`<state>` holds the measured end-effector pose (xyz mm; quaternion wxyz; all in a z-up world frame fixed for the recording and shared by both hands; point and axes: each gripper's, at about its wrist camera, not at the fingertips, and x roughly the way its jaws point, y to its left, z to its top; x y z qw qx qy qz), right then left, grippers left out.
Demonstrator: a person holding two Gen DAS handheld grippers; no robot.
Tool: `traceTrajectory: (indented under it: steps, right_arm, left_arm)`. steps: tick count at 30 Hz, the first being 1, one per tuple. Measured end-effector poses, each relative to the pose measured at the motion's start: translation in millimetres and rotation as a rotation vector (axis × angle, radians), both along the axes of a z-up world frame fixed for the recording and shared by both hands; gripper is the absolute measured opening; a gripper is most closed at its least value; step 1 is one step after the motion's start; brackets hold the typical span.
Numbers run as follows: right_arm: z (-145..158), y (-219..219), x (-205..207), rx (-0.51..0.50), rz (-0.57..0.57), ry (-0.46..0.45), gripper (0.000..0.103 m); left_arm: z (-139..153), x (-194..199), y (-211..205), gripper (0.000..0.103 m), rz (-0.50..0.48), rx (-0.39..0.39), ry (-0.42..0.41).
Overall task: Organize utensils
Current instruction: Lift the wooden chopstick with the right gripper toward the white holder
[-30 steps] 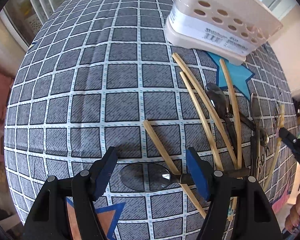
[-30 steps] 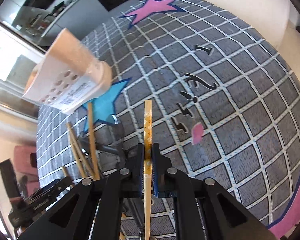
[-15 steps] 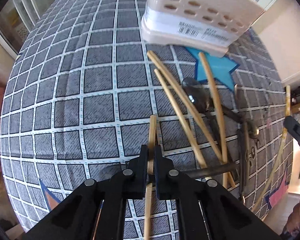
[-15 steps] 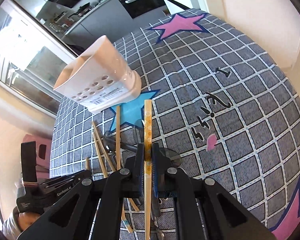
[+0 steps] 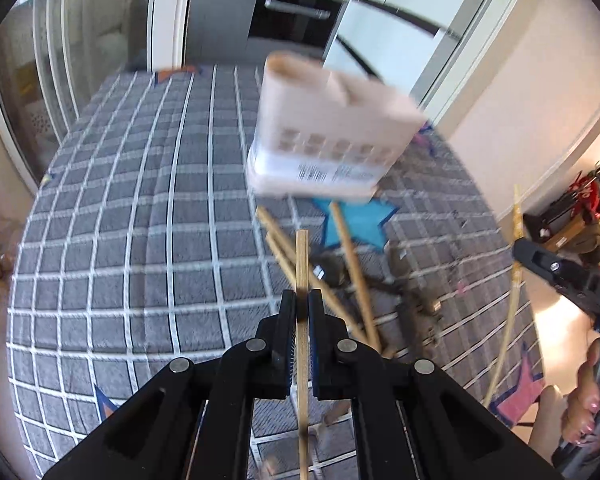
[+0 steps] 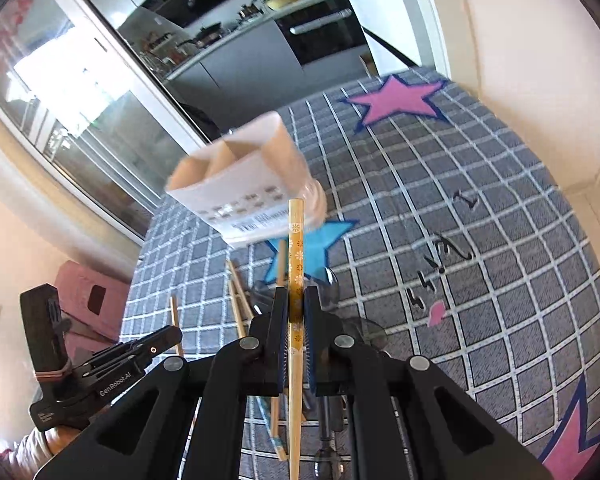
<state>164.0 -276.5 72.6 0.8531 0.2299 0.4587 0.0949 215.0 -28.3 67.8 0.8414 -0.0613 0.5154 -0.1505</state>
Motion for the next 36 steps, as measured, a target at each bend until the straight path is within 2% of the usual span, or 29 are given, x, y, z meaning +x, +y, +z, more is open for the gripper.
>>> traceTrajectory:
  steps: [6,10,19,26,30,36]
  right_arm:
    - [35.0,3.3,0.7,-0.012,0.008,-0.087,0.008]
    - [53.9,7.8,12.5,-0.021,0.021,-0.129,0.008]
    - [91.0,16.0,66.4,-0.041,0.036,-0.209,0.008]
    - [124.5,24.8,122.3,-0.075,0.048,-0.281,0.008]
    - [131.8,30.1,153.7,-0.086,0.036,-0.334,0.008]
    - [121.3,42.4,194.4,-0.139,0.022,-0.406,0.008]
  left_arm:
    - [53.2,-3.6,8.8,0.037,-0.013,-0.036,-0.139]
    - [83.1,4.6,11.5,0.037,-0.018,-0.066,-0.195]
    - [148.9,59.3,20.8,0.037,0.017,-0.109,-0.314]
    - [196.7,99.3,26.9,0.037,0.038,-0.095,-0.416]
    - [206.6,125.3,26.2,0.037,0.054,-0.075,-0.448]
    - [186.2,157.1,17.7,0.037,0.041,-0.058,-0.414]
